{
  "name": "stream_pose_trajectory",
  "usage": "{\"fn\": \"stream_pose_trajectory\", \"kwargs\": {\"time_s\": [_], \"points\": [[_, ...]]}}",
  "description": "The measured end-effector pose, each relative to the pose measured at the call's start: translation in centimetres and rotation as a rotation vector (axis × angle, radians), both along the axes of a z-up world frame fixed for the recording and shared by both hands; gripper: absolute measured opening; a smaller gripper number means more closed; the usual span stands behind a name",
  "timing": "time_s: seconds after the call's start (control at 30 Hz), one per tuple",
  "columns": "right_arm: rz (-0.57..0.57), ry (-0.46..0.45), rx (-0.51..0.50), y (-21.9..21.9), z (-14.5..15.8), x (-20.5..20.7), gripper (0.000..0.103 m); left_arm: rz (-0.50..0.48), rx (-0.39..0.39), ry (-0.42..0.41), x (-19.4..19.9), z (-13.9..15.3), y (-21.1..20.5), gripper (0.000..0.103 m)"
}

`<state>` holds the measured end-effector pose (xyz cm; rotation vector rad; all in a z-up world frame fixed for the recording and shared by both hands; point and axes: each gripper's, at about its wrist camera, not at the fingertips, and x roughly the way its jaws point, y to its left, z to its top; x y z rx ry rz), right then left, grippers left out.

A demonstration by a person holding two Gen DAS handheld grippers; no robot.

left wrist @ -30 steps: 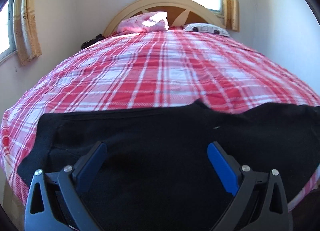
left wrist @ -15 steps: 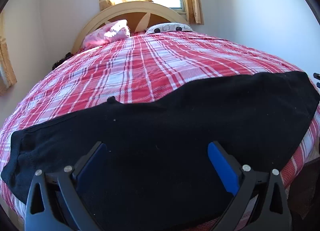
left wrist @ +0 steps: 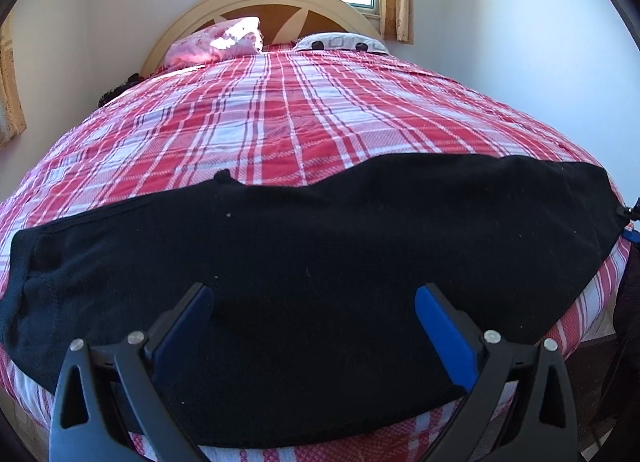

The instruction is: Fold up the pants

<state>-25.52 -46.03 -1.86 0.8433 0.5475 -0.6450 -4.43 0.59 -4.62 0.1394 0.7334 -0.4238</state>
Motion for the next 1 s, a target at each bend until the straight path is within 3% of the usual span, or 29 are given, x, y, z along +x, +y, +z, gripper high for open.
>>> {"fn": "stream_pose_trajectory", "kwargs": {"time_s": [0.07,0.17,0.2,0.3,0.37,0.4,0.53,0.77,0.8,0.83,0.87,1.0], "points": [[-0.002,0.049,-0.017,1.6,-0.2,0.6,0.055,0.001,-0.005,0.008,0.0,-0.1,0.0,0.103],[0.031,0.050,-0.016,3.7,-0.1,1.4,0.056,-0.002,-0.011,0.016,0.0,-0.1,0.0,0.103],[0.029,0.032,-0.023,4.1,0.0,1.3,0.055,-0.003,-0.009,0.015,0.0,-0.1,0.1,0.103],[-0.031,-0.149,0.000,4.1,0.1,0.2,0.050,0.002,-0.008,0.009,0.0,0.1,0.5,0.103],[-0.093,-0.196,0.040,3.1,-0.7,-0.6,0.028,0.014,-0.021,0.010,0.1,0.2,1.0,0.103],[-0.107,-0.211,0.062,2.8,-1.1,-0.7,0.026,0.021,-0.033,0.015,0.2,0.2,1.2,0.103],[-0.077,-0.255,0.094,3.1,-1.3,-0.6,0.026,0.034,-0.060,0.046,0.6,-0.2,1.5,0.103],[-0.098,-0.248,0.095,2.6,-1.6,0.1,0.026,0.021,-0.038,0.026,0.1,-0.2,1.3,0.103],[-0.098,-0.244,0.088,2.6,-1.6,0.3,0.025,0.022,-0.042,0.025,0.2,-0.1,1.5,0.103],[-0.095,-0.227,0.060,2.7,-1.4,0.5,0.010,0.024,-0.043,0.021,0.2,0.1,1.7,0.103],[-0.086,-0.189,0.017,3.1,-0.9,0.9,0.006,0.029,-0.039,0.006,0.2,0.4,1.9,0.103],[-0.003,-0.139,-0.184,6.1,2.8,2.0,0.006,0.063,-0.034,-0.053,0.4,1.6,3.3,0.103]]}}
